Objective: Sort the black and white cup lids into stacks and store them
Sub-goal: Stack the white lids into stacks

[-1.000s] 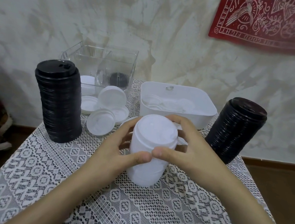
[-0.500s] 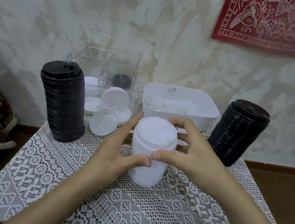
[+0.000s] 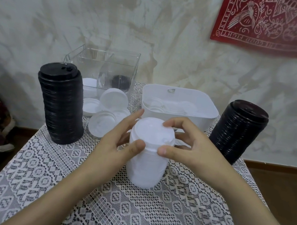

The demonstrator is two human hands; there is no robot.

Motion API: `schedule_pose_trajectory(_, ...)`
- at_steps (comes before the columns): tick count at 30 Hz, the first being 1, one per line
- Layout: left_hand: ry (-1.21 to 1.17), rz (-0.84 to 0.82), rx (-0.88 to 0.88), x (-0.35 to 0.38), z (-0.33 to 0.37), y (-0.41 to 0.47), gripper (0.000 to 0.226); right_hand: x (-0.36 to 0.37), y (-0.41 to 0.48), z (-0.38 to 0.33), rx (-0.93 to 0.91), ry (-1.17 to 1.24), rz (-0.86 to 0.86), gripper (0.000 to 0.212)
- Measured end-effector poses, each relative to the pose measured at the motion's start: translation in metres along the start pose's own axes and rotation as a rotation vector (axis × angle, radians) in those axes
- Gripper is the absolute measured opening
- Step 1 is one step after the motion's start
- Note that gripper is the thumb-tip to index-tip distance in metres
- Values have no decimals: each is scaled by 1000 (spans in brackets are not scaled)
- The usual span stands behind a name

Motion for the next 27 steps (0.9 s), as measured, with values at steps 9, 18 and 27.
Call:
schedule_pose_trajectory(9, 25, -28, -47, 3, -2, 1, 64, -17, 38, -2, -43, -121, 278, 7)
schedule_pose_trajectory(18, 27, -36, -88, 2, -2, -1, 66, -56, 152, 18, 362, -925, 209, 27)
schedule_pose_trajectory(27, 38, -30, -97, 2, -2, 1, 79, -71, 179, 35, 683, -1151, -5, 19)
Point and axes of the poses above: each hand's wrist, its own y-axis towards the middle knuckle, its own x-axis out of the palm, z = x × y, the point moved 2 cm from there along y, towards the middle knuckle
